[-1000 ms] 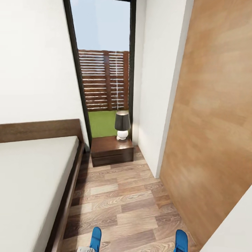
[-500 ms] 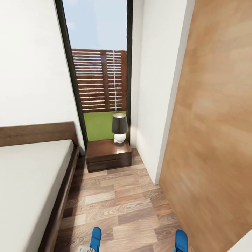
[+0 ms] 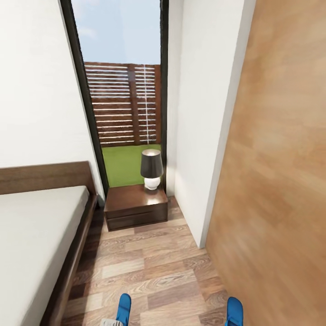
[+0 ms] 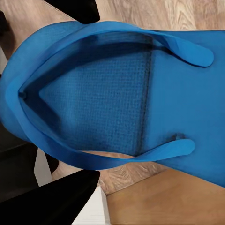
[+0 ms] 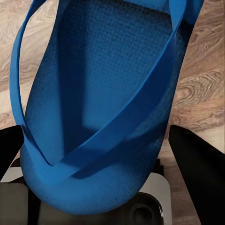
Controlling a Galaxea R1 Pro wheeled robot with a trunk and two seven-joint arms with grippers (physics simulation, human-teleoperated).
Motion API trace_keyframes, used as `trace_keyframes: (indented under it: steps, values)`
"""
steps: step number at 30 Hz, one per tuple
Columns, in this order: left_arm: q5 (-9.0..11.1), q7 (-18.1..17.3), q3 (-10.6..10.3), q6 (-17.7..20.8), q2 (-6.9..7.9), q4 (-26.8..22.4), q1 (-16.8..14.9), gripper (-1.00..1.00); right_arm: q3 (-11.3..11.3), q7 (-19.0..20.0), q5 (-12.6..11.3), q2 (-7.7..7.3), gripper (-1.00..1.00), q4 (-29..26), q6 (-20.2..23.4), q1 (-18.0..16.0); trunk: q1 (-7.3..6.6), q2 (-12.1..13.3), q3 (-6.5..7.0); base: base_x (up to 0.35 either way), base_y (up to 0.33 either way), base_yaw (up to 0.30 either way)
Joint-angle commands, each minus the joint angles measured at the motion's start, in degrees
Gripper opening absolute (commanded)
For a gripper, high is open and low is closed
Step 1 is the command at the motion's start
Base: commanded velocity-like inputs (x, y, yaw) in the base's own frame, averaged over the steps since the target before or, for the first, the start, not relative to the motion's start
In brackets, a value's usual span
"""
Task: In the bedroom, move the book from the bed onto either nightstand, and place the two sandals side by side next to the bed.
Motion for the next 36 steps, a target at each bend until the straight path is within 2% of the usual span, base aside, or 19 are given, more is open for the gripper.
trace_keyframes:
  steps: [1, 28, 36]
  values:
    - [-0.6, -0.1, 0.5, -0.3, 0.01, 0.0, -0.1, -1.00, 0.4, 0.2, -0.5, -0.02, -1.00, 0.0, -0.1, -0.1, 0.06, -0.1, -0.11, 0.324, -0.006, 0.000]
    - [-0.6, -0.1, 0.5, -0.3, 0.01, 0.0, -0.1, -1.00, 0.4, 0.2, -0.5, -0.02, -1.00, 0.0, -0.1, -0.1, 0.06, -0.1, -0.11, 0.324, 0.000, 0.002]
    - [-0.6, -0.1, 0.5, -0.3, 0.01, 0.0, -0.1, -1.00, 0.4, 0.2, -0.5, -0.02, -1.00, 0.0, -0.1, -0.1, 0.06, -0.1, -0.36, 0.324, 0.000, 0.163]
